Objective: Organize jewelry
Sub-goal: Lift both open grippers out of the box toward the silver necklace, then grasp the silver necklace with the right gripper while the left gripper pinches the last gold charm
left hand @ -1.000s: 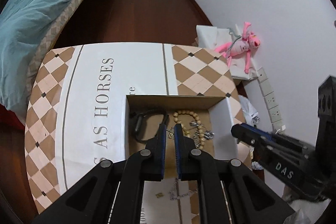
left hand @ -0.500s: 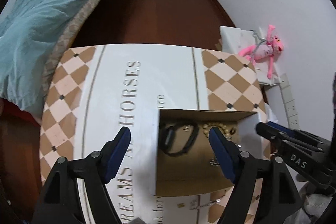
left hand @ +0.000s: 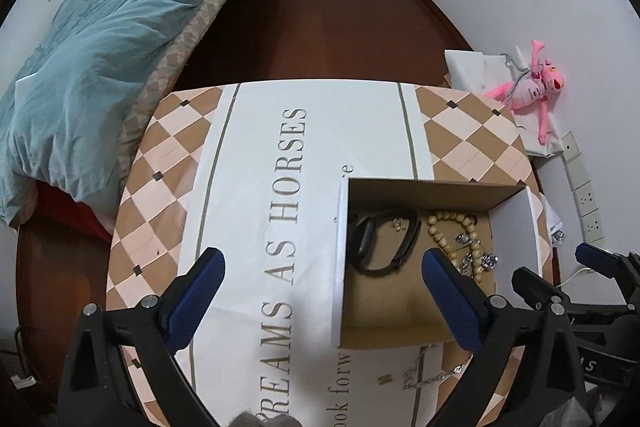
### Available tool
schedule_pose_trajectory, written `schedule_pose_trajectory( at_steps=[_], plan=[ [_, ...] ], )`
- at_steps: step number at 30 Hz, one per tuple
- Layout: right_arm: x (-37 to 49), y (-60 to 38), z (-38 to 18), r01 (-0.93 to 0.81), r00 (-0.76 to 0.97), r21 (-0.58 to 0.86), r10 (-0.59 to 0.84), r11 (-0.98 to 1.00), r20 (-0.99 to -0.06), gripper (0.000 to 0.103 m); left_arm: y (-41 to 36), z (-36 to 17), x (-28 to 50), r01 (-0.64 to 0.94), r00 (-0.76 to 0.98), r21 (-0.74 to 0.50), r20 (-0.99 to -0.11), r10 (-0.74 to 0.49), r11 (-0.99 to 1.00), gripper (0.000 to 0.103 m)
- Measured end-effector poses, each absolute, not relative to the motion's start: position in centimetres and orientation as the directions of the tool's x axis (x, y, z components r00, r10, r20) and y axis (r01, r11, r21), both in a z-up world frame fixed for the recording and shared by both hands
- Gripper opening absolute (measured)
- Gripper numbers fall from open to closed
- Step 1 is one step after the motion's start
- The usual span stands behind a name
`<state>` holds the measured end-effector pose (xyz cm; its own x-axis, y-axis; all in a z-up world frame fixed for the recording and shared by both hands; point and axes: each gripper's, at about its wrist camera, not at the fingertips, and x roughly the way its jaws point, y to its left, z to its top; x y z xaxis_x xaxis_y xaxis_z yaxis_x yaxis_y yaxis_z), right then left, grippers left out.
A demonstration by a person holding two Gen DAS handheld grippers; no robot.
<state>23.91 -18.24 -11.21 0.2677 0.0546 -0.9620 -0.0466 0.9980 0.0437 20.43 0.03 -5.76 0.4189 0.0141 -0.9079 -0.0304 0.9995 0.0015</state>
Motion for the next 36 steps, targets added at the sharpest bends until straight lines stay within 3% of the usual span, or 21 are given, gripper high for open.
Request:
schedule_pose_trajectory(
  at_steps=[12, 20, 26, 32, 36],
  plan=[
    [20.0, -17.8, -6.0, -0.042, 0.379, 0.123, 0.129, 0.992, -0.916, 0.098, 0.6, -1.3, 17.6, -0.024, 0.512, -0.003, -0.859, 0.009, 1.000, 0.101],
    [15.3, -18.3, -12.0, 0.020, 0.320, 0.193, 0.177, 0.981, -0.931, 0.098, 1.9, -5.1, 12.9, -0.071, 0.506, 0.078, -0.856, 0.104, 0.994, 0.101],
    [12.8, -15.5, -16.3, -0.092, 0.284, 0.270, 0.285, 0.959, -0.916, 0.082, 3.4, -11.3, 10.9, -0.107, 0.391, 0.077, -0.913, 0.113, 0.991, 0.101],
    [12.0, -11.8, -18.2, -0.245, 0.289, 0.163, 0.232, 0.956, -0.929, 0.069, 4.7, -14.1, 9.3, -0.116, 0.350, 0.105, -0.926, 0.139, 0.988, 0.101],
    [12.0, -10.4, -18.3, -0.292, 0.317, 0.108, 0.203, 0.950, -0.926, 0.068, 5.7, -14.7, 8.9, -0.132, 0.338, 0.119, -0.928, 0.158, 0.984, 0.101]
  ],
)
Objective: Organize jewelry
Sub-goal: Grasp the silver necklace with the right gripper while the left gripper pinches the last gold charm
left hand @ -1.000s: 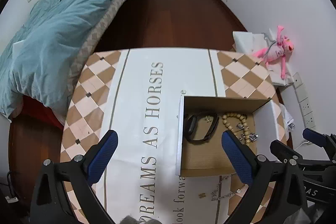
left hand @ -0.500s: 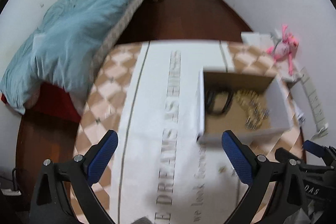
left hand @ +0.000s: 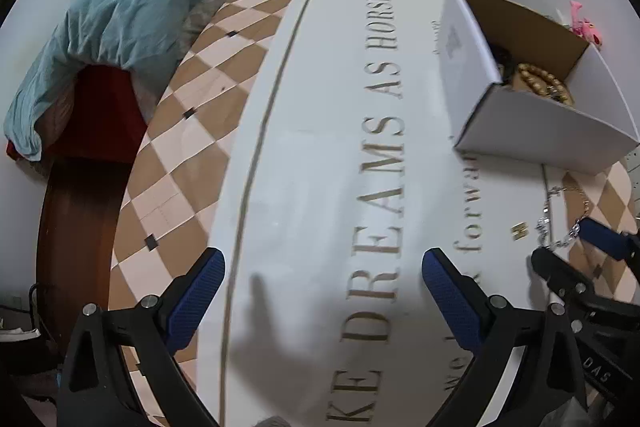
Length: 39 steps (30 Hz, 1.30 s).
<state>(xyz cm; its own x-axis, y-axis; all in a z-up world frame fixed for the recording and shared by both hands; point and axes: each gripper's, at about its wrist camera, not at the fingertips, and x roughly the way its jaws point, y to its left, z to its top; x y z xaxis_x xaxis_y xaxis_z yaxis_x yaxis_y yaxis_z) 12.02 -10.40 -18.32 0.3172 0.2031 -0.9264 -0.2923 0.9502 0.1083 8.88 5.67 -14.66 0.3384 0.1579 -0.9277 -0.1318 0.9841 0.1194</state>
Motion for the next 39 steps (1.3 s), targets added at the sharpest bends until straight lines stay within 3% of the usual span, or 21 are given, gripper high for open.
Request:
schedule_pose_trajectory(
  at_steps=[4, 5, 6, 7, 11, 12, 25, 31, 33, 34, 35, 36, 38, 39],
  plan=[
    [11.8, -9.2, -18.5, -0.324, 0.357, 0.020, 0.142, 0.946, -0.923, 0.062, 6.2, -14.9, 8.8, -0.140, 0.331, 0.123, -0.929, 0.164, 0.982, 0.101],
    [11.7, -9.1, -18.4, -0.330, 0.362, 0.022, 0.149, 0.944, -0.920, 0.053, 6.3, -14.9, 8.8, -0.139, 0.330, 0.122, -0.930, 0.162, 0.983, 0.101],
    [11.5, -9.0, -18.1, -0.330, 0.370, 0.016, 0.145, 0.944, -0.918, 0.031, 6.2, -14.9, 8.9, -0.139, 0.329, 0.120, -0.931, 0.160, 0.983, 0.101],
    [11.6, -9.0, -18.1, -0.329, 0.371, 0.012, 0.141, 0.944, -0.918, 0.018, 6.2, -14.9, 8.8, -0.138, 0.329, 0.119, -0.931, 0.159, 0.983, 0.101],
    [11.8, -10.1, -18.0, -0.297, 0.355, 0.049, 0.158, 0.954, -0.921, 0.011, 5.6, -14.6, 9.0, -0.126, 0.337, 0.110, -0.930, 0.147, 0.986, 0.101],
    [11.8, -10.4, -17.7, -0.286, 0.362, 0.067, 0.172, 0.956, -0.916, 0.000, 5.5, -14.5, 9.1, -0.121, 0.341, 0.108, -0.929, 0.144, 0.987, 0.101],
    [12.0, -19.6, -18.1, -0.009, 0.313, 0.306, 0.293, 0.952, -0.903, 0.000, 0.2, -14.4, 10.8, -0.002, 0.354, 0.059, -0.933, 0.056, 0.998, 0.101],
    [11.9, -20.9, -18.1, 0.030, 0.320, 0.292, 0.267, 0.956, -0.909, 0.000, -3.3, -15.3, 11.1, 0.099, 0.362, 0.039, -0.932, 0.000, 0.994, 0.100],
    [11.9, -21.1, -17.9, 0.032, 0.322, 0.283, 0.258, 0.959, -0.911, 0.000, -3.9, -15.5, 11.0, 0.125, 0.371, 0.039, -0.929, -0.010, 0.991, 0.091],
    [11.8, -21.3, -17.9, 0.033, 0.323, 0.280, 0.254, 0.960, -0.912, 0.000, -4.4, -15.7, 10.9, 0.144, 0.368, 0.040, -0.930, -0.016, 0.989, 0.071],
    [11.9, -21.4, -17.8, 0.036, 0.326, 0.277, 0.251, 0.960, -0.912, 0.001, -4.6, -15.7, 10.8, 0.158, 0.374, 0.014, -0.926, -0.047, 0.987, 0.057],
    [11.9, -21.5, -17.8, 0.041, 0.328, 0.278, 0.249, 0.960, -0.911, 0.001, -4.7, -15.6, 10.7, 0.166, 0.376, 0.003, -0.925, -0.061, 0.986, 0.052],
    [12.0, -21.9, -17.7, 0.048, 0.330, 0.275, 0.244, 0.960, -0.912, 0.001, -5.3, -15.4, 10.7, 0.194, 0.383, -0.008, -0.920, -0.083, 0.981, 0.024],
    [12.0, -22.0, -17.5, 0.053, 0.333, 0.272, 0.240, 0.961, -0.912, 0.001, -5.5, -15.3, 10.7, 0.202, 0.383, -0.004, -0.920, -0.083, 0.979, 0.016]
  ],
)
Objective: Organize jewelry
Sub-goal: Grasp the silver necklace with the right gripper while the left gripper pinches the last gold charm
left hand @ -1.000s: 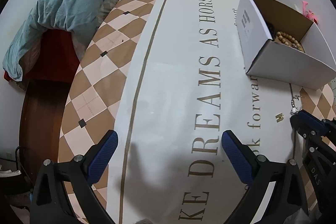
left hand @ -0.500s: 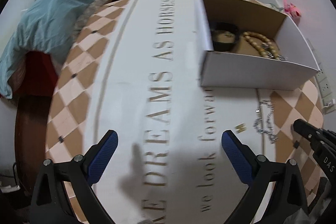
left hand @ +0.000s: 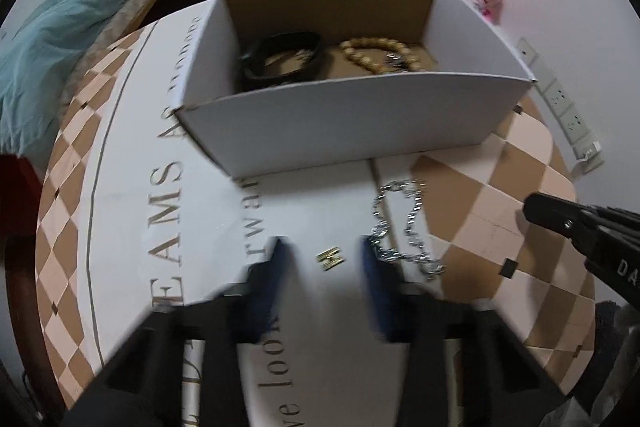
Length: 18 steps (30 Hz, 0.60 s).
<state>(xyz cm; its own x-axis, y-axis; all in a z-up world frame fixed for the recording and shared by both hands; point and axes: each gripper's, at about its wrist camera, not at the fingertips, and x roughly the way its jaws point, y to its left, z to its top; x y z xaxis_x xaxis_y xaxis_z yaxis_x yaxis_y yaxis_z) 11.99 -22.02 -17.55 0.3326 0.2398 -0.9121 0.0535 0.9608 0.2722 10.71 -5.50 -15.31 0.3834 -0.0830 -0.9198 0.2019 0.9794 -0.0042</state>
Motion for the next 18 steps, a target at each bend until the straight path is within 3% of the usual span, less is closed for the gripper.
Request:
schedule_pose_trajectory(
  at_steps=[1, 4, 9, 18],
  plan=[
    [12.0, -22.0, -17.5, 0.056, 0.332, 0.272, 0.239, 0.961, -0.913, 0.002, -5.7, -15.3, 10.8, 0.206, 0.382, -0.006, -0.920, -0.086, 0.978, 0.011],
    [12.1, -22.0, -17.2, 0.055, 0.332, 0.277, 0.244, 0.959, -0.911, 0.005, -5.5, -15.2, 10.9, 0.196, 0.385, -0.021, -0.918, -0.096, 0.980, 0.011],
    [12.2, -21.3, -16.4, 0.050, 0.338, 0.307, 0.273, 0.950, -0.901, 0.040, -3.6, -14.0, 10.8, 0.159, 0.406, -0.054, -0.906, -0.115, 0.986, 0.011],
    [12.2, -15.9, -17.0, -0.062, 0.294, 0.319, 0.323, 0.946, -0.900, 0.040, 3.2, -12.1, 8.6, 0.043, 0.429, -0.057, -0.900, -0.070, 0.997, 0.011]
  ],
)
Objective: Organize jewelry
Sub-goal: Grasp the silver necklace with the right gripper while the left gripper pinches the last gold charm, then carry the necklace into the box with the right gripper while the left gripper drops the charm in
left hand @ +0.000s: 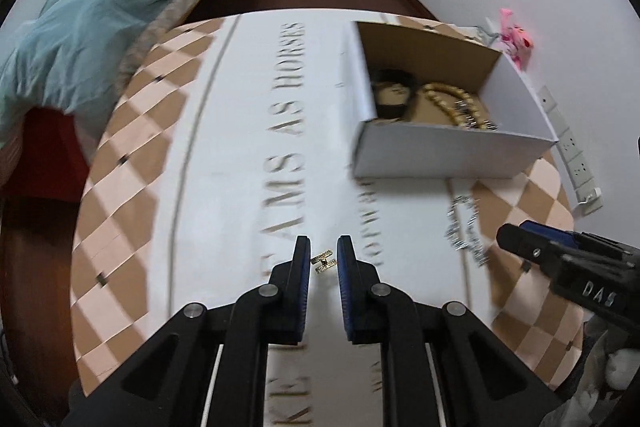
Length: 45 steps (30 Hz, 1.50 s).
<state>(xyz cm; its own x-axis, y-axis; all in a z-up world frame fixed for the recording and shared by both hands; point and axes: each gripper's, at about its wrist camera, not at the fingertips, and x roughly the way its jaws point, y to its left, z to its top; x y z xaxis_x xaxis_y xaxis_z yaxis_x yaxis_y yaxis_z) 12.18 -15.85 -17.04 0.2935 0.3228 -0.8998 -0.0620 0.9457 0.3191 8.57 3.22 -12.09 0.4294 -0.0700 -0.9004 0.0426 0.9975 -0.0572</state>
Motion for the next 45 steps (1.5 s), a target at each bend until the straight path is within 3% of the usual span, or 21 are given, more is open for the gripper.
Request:
schedule_pose_trajectory(
  at_steps=[5, 7, 8, 11, 13, 24, 35, 45],
  plan=[
    [11.1, -11.8, -18.1, -0.175, 0.300, 0.175, 0.222, 0.969, -0.928, 0.041, 4.6, -13.5, 7.4, 0.011, 0.397, -0.069, -0.915, -0.068, 0.998, 0.011],
    [10.5, -10.8, -18.3, -0.205, 0.345, 0.105, 0.172, 0.973, -0.923, 0.032, 4.6, -13.7, 7.2, 0.009, 0.391, -0.074, -0.918, -0.071, 0.997, 0.011],
    [10.3, -10.3, -18.4, -0.219, 0.359, 0.062, 0.139, 0.974, -0.923, 0.011, 4.7, -13.8, 7.0, 0.010, 0.389, -0.073, -0.918, -0.072, 0.997, 0.011],
    [10.3, -10.1, -18.4, -0.219, 0.361, 0.057, 0.135, 0.974, -0.923, 0.011, 4.7, -13.7, 7.0, 0.008, 0.390, -0.082, -0.917, -0.079, 0.997, 0.011],
    [10.2, -10.5, -17.9, -0.210, 0.375, 0.078, 0.154, 0.975, -0.914, 0.003, 4.7, -13.4, 7.0, 0.005, 0.394, -0.091, -0.915, -0.086, 0.996, 0.011],
    [11.4, -13.5, -10.2, -0.181, 0.439, 0.234, 0.292, 0.955, -0.850, 0.003, 3.2, -7.8, 8.4, 0.056, 0.462, -0.174, -0.869, -0.180, 0.983, 0.011],
    [15.5, -14.9, -0.7, -0.227, 0.552, 0.245, 0.332, 0.943, -0.765, 0.003, 0.6, -1.6, 14.5, 0.146, 0.491, -0.258, -0.819, -0.297, 0.955, 0.011],
    [23.4, -16.1, -3.4, -0.179, 0.413, 0.337, 0.381, 0.924, -0.827, 0.003, -0.3, -4.5, 20.2, 0.137, 0.355, -0.298, -0.876, -0.328, 0.945, 0.011]
  ],
)
